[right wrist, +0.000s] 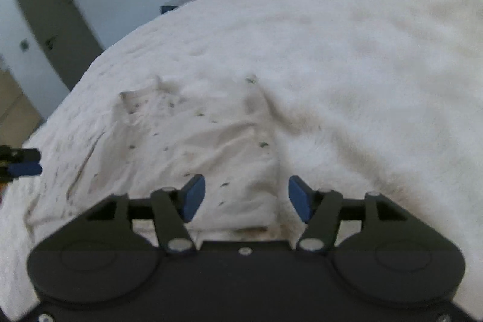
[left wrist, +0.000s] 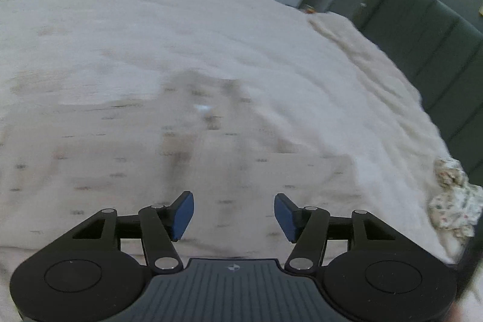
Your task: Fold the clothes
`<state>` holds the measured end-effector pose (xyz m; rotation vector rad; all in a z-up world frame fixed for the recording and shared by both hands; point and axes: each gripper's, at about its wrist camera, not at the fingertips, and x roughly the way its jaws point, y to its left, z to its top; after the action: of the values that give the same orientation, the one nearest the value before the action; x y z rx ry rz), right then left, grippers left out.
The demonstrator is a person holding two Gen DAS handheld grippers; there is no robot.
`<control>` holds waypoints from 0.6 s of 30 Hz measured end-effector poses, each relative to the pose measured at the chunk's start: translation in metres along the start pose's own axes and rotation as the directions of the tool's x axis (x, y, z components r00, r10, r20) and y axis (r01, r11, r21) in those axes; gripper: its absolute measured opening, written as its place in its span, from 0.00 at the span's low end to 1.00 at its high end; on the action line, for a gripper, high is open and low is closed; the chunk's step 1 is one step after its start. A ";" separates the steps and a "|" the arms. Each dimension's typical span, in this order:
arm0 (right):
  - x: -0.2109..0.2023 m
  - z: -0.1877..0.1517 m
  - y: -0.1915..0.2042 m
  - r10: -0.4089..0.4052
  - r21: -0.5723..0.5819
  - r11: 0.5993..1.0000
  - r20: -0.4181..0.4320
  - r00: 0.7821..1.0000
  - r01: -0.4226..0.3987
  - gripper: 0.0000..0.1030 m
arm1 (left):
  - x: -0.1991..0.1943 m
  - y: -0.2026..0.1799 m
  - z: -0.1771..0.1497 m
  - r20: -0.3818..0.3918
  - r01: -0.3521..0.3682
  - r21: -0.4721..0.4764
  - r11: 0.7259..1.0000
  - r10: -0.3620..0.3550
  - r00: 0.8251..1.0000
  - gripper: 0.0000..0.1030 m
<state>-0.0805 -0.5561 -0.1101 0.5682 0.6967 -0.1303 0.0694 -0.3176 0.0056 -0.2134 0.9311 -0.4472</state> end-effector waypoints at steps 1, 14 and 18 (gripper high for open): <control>0.005 -0.001 -0.005 0.022 0.021 1.000 -0.006 1.000 -0.021 0.53 | 0.008 -0.020 0.003 -0.014 0.000 0.004 1.000 0.000 1.000 0.52; 0.025 0.008 -0.021 0.101 0.059 0.994 -0.108 0.989 -0.096 0.47 | 0.172 -0.187 0.063 -0.330 -0.067 -0.154 0.986 0.012 0.944 0.52; 0.026 0.007 -0.047 0.138 0.106 0.987 -0.142 0.980 -0.124 0.37 | 0.215 -0.204 0.059 -0.344 -0.158 -0.107 0.982 0.112 0.932 0.51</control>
<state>-0.0703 -0.5978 -0.1437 0.7201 0.7984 0.0021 0.1716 -0.5980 -0.0411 -0.1955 1.3068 -0.2969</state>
